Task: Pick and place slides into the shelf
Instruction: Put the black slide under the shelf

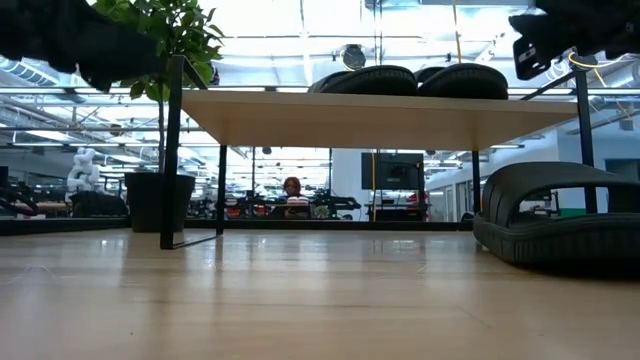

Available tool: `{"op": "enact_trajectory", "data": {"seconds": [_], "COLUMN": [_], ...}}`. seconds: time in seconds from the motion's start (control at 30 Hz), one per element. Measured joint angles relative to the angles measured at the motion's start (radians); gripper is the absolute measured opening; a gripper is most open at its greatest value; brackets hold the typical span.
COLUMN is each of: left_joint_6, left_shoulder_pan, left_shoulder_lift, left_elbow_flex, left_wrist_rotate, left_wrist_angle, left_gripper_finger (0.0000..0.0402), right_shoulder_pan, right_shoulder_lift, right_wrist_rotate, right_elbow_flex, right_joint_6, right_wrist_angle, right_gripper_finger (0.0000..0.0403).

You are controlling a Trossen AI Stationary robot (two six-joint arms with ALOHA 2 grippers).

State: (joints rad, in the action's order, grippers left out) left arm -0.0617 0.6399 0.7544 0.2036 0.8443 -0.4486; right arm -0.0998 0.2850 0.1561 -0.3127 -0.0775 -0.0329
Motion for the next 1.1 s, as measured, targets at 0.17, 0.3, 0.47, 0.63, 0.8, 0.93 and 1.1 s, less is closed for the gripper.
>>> {"op": "enact_trajectory", "data": {"seconds": [0.17, 0.3, 0.47, 0.63, 0.8, 0.93, 1.1], "left_joint_6": [-0.112, -0.171, -0.187, -0.159, -0.123, -0.123, -0.104], "left_shoulder_pan": [-0.014, -0.035, -0.049, -0.051, -0.051, -0.051, -0.051], "left_shoulder_lift": [0.002, 0.023, 0.064, 0.117, 0.163, 0.181, 0.182], "left_elbow_flex": [-0.028, -0.030, -0.030, -0.030, -0.031, -0.031, -0.031], "left_wrist_rotate": [-0.127, -0.169, -0.205, -0.219, -0.219, -0.220, -0.219], "left_wrist_angle": [-0.018, -0.023, -0.032, -0.083, -0.135, -0.146, -0.159], "left_gripper_finger": [0.0212, 0.0220, 0.0241, 0.0256, 0.0259, 0.0259, 0.0262], "right_shoulder_pan": [0.000, 0.000, 0.000, 0.000, 0.000, 0.000, 0.000], "right_shoulder_lift": [0.000, 0.001, -0.005, -0.011, -0.020, -0.024, -0.037], "right_wrist_rotate": [0.002, -0.002, -0.016, -0.055, -0.055, -0.100, -0.043], "right_elbow_flex": [-0.026, -0.042, -0.095, -0.184, -0.271, -0.319, -0.293], "right_joint_6": [-0.029, -0.042, -0.106, -0.189, -0.262, -0.369, -0.416], "right_wrist_angle": [0.095, 0.184, 0.292, 0.444, 0.554, 0.760, 0.801], "right_gripper_finger": [0.0165, 0.0182, 0.0184, 0.0184, 0.0184, 0.0184, 0.0183]}}
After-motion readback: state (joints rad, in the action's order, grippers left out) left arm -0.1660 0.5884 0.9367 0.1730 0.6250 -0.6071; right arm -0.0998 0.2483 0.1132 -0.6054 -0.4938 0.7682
